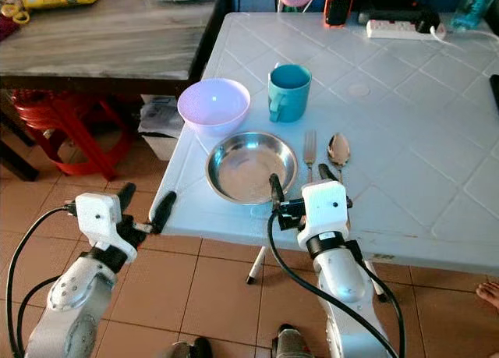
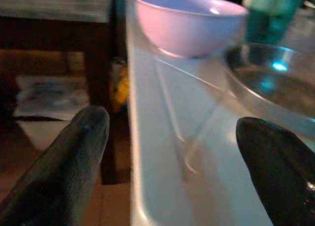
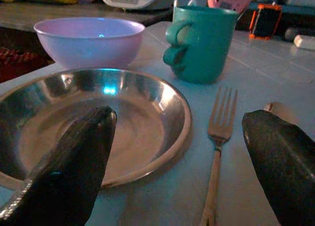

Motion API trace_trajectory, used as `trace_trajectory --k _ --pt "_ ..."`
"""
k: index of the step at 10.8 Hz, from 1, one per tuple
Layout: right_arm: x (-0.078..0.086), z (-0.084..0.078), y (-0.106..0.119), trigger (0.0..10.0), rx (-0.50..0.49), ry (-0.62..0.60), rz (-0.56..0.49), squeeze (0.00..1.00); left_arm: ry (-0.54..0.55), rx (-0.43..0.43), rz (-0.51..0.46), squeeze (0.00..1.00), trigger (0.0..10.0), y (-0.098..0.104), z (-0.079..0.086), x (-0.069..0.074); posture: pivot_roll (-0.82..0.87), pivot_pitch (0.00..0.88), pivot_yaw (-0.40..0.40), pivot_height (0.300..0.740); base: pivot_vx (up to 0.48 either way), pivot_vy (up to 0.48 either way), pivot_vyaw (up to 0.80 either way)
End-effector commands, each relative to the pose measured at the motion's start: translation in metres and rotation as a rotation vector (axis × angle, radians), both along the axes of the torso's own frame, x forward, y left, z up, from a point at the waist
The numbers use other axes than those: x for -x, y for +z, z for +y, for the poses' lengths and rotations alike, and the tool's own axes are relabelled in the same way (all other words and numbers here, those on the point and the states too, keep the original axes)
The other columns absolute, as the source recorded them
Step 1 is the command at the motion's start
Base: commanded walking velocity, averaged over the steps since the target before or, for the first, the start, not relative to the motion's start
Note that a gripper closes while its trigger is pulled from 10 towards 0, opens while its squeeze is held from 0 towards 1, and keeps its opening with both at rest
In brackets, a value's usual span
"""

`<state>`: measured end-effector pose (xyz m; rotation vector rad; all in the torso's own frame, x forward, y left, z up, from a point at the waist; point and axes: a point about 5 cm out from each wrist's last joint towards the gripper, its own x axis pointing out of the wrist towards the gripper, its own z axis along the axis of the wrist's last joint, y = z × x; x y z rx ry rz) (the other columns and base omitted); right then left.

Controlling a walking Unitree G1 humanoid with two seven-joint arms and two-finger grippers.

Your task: Setting the table

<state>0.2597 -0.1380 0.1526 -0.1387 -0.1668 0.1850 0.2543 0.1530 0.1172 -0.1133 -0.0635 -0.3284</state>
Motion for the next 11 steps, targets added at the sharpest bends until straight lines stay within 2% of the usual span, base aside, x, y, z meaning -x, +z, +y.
trace_trajectory --k 1,4,7,8,11 --pt "0.001 0.002 0.007 10.0 -0.013 0.022 -0.018 0.0 -0.013 -0.024 -0.003 0.0 10.0 0.0 0.006 0.005 -0.13 0.218 0.063 0.74 0.0 0.0 0.0" --pt "-0.001 0.001 0.01 10.0 -0.023 0.051 -0.01 0.0 -0.113 -0.148 -0.031 0.0 10.0 -0.001 0.018 0.012 -0.13 0.223 0.048 0.74 0.0 0.0 0.0" --pt "-0.007 -0.001 0.013 10.0 -0.081 0.076 0.024 0.0 -0.112 -0.153 -0.04 0.0 10.0 -0.003 0.017 0.008 -0.13 0.227 0.05 0.74 0.0 0.0 0.0" --pt "-0.007 0.0 0.014 10.0 -0.06 0.094 0.022 0.0 -0.125 -0.161 -0.048 0.0 10.0 -0.003 0.014 0.008 -0.14 0.227 0.052 0.74 0.0 0.0 0.0" --pt "-0.006 -0.004 0.012 10.0 -0.118 0.054 0.057 0.0 -0.125 -0.158 -0.05 0.0 10.0 -0.004 0.015 0.007 -0.14 0.228 0.053 0.74 0.0 0.0 0.0"
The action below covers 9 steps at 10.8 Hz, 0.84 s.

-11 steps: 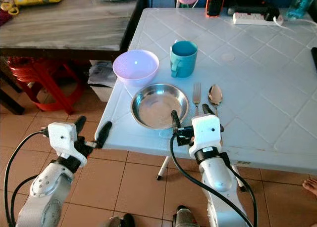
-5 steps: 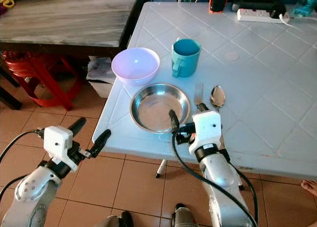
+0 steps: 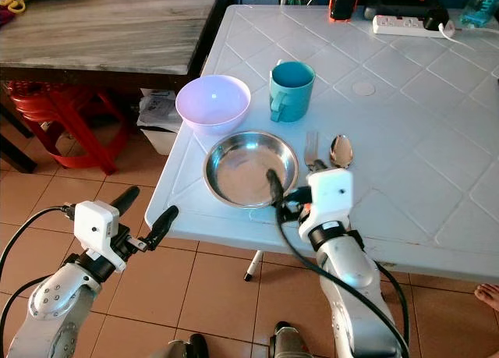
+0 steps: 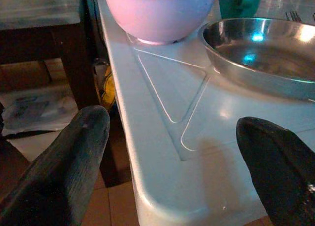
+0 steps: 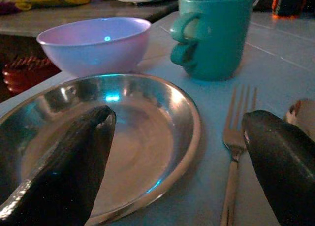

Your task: Setting the table

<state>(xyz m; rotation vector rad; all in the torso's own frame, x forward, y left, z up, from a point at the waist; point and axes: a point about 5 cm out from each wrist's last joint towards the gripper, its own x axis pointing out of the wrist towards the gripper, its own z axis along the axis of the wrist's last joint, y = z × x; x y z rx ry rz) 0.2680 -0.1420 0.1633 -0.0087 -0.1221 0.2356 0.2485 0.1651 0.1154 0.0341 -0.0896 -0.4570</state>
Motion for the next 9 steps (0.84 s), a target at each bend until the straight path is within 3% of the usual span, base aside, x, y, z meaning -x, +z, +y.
trace_trajectory --k 1,2,3,4,5,9 --pt "0.001 -0.002 0.002 10.0 -0.027 -0.015 0.001 0.61 -0.003 -0.015 0.006 0.0 10.0 -0.003 0.002 0.001 -0.14 0.229 0.054 0.74 0.0 0.0 0.0" --pt "0.0 -0.004 0.003 10.0 -0.044 -0.023 0.001 1.0 -0.006 -0.014 0.005 0.0 10.0 -0.003 0.001 0.001 -0.14 0.229 0.057 0.74 0.0 0.0 0.0" --pt "0.0 -0.005 0.003 10.0 -0.052 -0.029 0.003 1.0 -0.009 -0.014 0.006 0.0 10.0 -0.003 0.001 0.001 -0.14 0.23 0.058 0.74 0.0 0.0 0.0" --pt "0.0 -0.007 -0.001 10.0 -0.081 -0.056 0.036 0.69 -0.012 -0.018 0.011 0.0 10.0 -0.004 0.002 0.002 -0.14 0.233 0.062 0.74 0.0 0.0 0.0" --pt "-0.002 -0.008 -0.002 10.0 -0.097 -0.063 0.05 0.0 -0.013 -0.02 0.012 0.0 10.0 -0.004 0.002 0.002 -0.14 0.238 0.065 0.74 0.0 0.0 0.0" --pt "-0.017 0.001 -0.001 10.0 -0.132 -0.025 0.097 0.0 -0.021 -0.021 0.012 0.0 10.0 -0.004 0.0 0.002 -0.13 0.244 0.065 0.74 0.0 0.0 0.0"
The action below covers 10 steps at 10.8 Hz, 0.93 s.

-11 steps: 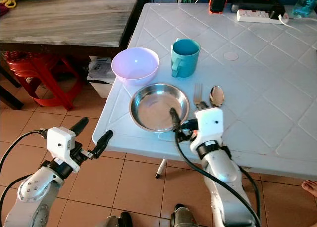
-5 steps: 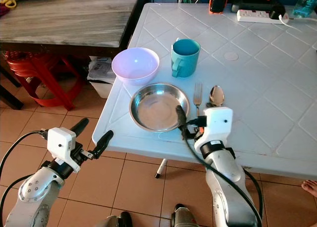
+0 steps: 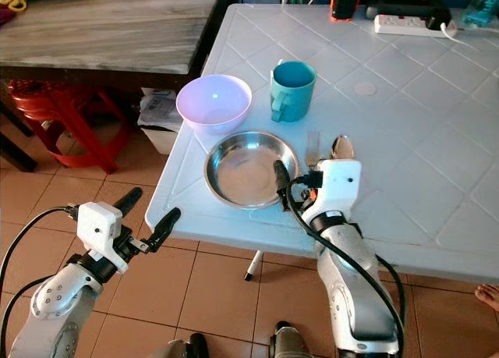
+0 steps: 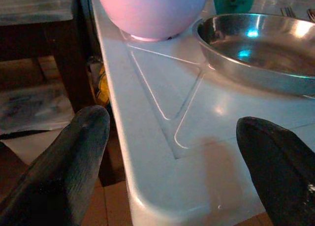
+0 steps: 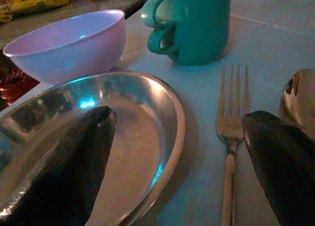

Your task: Setting the table

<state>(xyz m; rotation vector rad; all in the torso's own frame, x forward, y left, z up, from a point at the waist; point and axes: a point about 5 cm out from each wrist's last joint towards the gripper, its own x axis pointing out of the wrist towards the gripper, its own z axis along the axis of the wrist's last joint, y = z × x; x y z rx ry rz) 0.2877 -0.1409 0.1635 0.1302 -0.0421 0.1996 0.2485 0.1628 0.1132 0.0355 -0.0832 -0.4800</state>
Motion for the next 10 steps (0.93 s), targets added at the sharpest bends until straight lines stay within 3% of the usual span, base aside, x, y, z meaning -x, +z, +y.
trace_trajectory --k 1,3,4,5,6,7,8,10 --pt "-0.001 0.002 -0.004 10.0 -0.027 0.008 0.037 0.0 0.005 -0.019 0.008 0.0 10.0 -0.002 0.003 0.003 -0.13 0.244 0.063 0.74 0.0 0.0 0.0" --pt "-0.004 0.008 -0.009 10.0 -0.056 0.067 0.097 0.0 0.006 -0.019 0.008 0.0 10.0 -0.002 0.002 0.004 -0.12 0.247 0.062 0.74 0.0 0.0 0.0" --pt "-0.005 0.012 -0.01 8.8 -0.075 0.094 0.115 0.0 0.0 -0.018 0.007 0.0 10.0 -0.001 0.001 0.004 -0.12 0.248 0.063 0.74 0.0 0.0 0.0" --pt "-0.006 0.015 -0.012 2.4 -0.079 0.105 0.138 0.0 -0.015 -0.019 0.005 0.0 10.0 -0.001 0.0 0.004 -0.12 0.249 0.063 0.74 0.0 0.0 0.0" --pt "-0.007 0.013 -0.014 2.2 -0.066 0.09 0.153 0.0 -0.035 -0.011 0.003 0.0 10.0 0.0 -0.002 0.004 -0.12 0.25 0.062 0.74 0.0 0.0 0.0" --pt "-0.006 0.012 -0.018 0.7 -0.092 0.079 0.184 0.0 -0.039 -0.01 -0.001 0.0 10.0 0.0 -0.002 0.005 -0.12 0.25 0.063 0.74 0.0 0.0 0.0" --pt "-0.006 0.011 -0.02 0.0 -0.103 0.078 0.201 0.0 -0.04 -0.008 -0.001 0.0 10.0 0.001 -0.002 0.004 -0.12 0.25 0.063 0.74 0.0 0.0 0.0" --pt "-0.008 0.011 -0.021 0.0 -0.121 0.088 0.228 0.0 -0.056 0.0 -0.005 0.0 10.0 0.001 -0.005 0.004 -0.12 0.244 0.062 0.74 0.0 0.0 0.0"
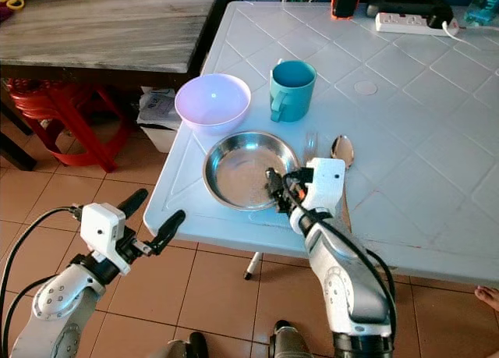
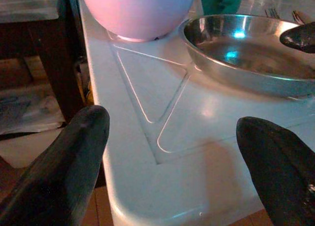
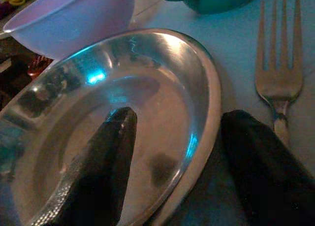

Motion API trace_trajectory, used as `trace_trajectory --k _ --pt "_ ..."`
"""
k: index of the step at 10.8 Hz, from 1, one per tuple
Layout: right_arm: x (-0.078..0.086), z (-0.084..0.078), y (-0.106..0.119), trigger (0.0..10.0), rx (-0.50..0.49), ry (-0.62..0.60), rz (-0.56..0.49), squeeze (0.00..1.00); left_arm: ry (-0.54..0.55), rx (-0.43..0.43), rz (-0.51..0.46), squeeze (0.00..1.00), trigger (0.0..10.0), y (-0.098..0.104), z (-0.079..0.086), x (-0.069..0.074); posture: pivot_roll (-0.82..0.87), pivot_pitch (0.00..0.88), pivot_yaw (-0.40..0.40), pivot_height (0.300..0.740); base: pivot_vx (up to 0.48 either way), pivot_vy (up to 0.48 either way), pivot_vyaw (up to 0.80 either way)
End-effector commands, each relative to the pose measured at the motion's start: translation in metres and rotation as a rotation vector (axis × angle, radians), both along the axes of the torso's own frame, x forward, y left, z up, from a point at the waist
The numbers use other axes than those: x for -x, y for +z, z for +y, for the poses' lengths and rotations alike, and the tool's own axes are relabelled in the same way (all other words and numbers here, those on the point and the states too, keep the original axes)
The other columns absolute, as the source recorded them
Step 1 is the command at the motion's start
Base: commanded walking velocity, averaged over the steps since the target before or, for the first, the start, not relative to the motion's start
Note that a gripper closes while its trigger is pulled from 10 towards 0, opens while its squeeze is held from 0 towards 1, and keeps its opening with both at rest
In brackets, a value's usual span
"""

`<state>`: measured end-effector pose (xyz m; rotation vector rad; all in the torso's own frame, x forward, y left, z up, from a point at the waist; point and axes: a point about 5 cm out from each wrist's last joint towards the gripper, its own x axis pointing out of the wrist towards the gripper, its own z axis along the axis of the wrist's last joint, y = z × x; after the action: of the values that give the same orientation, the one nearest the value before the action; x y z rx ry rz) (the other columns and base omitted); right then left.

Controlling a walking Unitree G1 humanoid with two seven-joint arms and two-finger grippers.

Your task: Setting the table

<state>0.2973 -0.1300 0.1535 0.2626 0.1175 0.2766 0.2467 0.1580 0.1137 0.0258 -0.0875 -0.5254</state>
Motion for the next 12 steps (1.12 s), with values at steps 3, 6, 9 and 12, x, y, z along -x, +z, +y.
trace_trajectory --k 3,6,9,12 --pt "0.002 0.0 -0.016 0.0 -0.014 0.014 0.096 0.0 -0.033 -0.001 -0.014 0.0 10.0 0.001 -0.002 0.002 -0.12 0.237 0.061 0.74 0.0 0.0 0.0" --pt "0.003 0.002 -0.02 0.0 -0.025 0.025 0.123 0.0 -0.044 0.004 -0.014 0.0 10.0 0.0 -0.004 0.001 -0.12 0.237 0.061 0.74 0.0 0.0 0.0" --pt "0.005 -0.003 -0.024 0.0 -0.041 -0.003 0.157 0.0 -0.048 0.009 -0.014 0.0 10.0 0.001 -0.006 0.001 -0.12 0.237 0.068 0.74 0.0 0.0 0.0" --pt "0.005 -0.004 -0.02 0.0 -0.08 -0.023 0.157 0.0 -0.052 0.011 -0.018 0.0 10.0 0.003 -0.009 0.001 -0.13 0.235 0.068 0.74 0.0 0.0 0.0"
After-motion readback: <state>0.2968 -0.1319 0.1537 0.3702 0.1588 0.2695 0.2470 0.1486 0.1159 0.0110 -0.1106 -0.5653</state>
